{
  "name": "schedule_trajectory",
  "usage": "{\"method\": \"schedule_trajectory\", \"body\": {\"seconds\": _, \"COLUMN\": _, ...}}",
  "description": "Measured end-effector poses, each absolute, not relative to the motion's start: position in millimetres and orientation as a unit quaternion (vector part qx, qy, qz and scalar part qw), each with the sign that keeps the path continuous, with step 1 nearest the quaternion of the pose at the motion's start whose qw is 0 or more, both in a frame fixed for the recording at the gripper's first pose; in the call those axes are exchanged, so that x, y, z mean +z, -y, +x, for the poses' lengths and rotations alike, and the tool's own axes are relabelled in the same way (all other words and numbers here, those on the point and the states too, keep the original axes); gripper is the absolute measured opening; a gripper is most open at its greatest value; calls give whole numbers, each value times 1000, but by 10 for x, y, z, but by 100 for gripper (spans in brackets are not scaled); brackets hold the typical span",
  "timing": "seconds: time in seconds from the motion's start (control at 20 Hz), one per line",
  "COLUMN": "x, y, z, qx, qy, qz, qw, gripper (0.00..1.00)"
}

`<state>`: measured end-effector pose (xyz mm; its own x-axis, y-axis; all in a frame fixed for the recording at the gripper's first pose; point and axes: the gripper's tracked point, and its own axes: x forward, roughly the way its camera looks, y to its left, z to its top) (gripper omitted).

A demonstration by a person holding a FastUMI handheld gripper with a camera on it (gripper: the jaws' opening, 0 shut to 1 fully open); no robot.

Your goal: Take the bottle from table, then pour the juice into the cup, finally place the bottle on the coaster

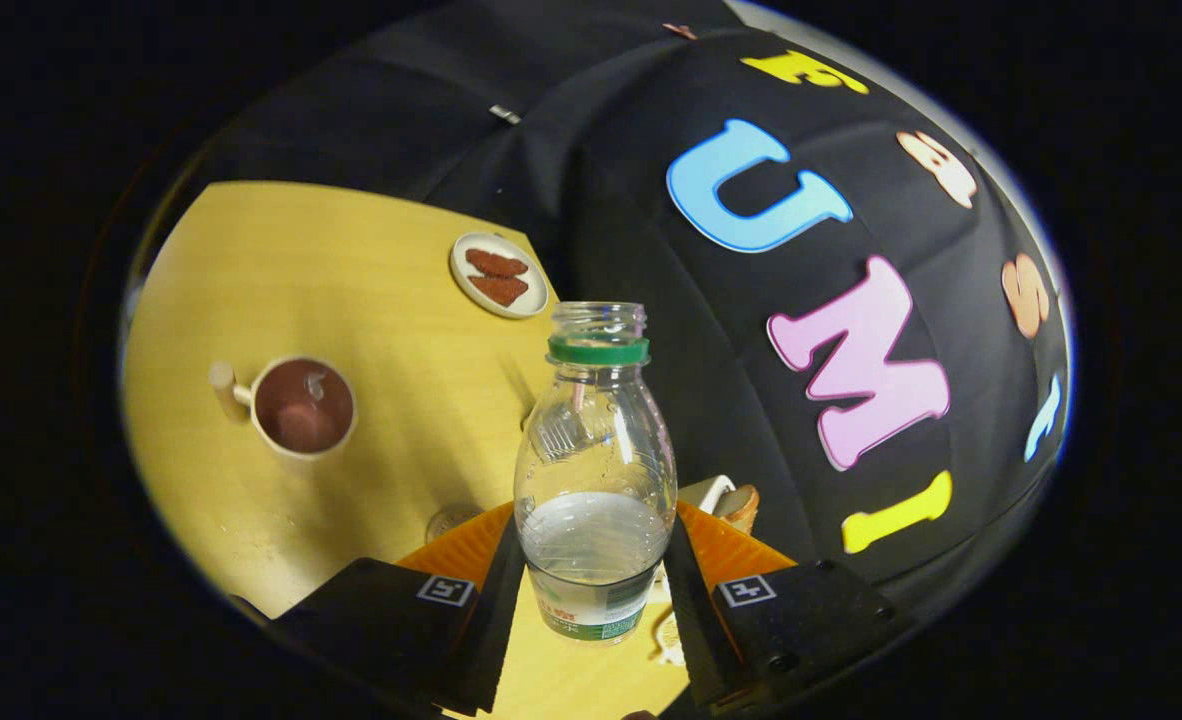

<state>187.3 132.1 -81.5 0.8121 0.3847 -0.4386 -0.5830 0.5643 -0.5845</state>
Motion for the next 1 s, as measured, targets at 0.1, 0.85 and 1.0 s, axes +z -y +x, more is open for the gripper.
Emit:
{"method": "schedule_trajectory", "body": {"seconds": 0.1, "x": -869, "y": -1330, "z": 1888, "qx": 284, "qy": -152, "qz": -307, "qw": 896, "gripper": 73}}
{"method": "schedule_trajectory", "body": {"seconds": 0.85, "x": -1423, "y": -1534, "z": 2239, "qx": 281, "qy": -112, "qz": -27, "qw": 953, "gripper": 73}}
{"method": "schedule_trajectory", "body": {"seconds": 1.0, "x": -1561, "y": -1490, "z": 2335, "qx": 271, "qy": -109, "qz": -20, "qw": 956, "gripper": 73}}
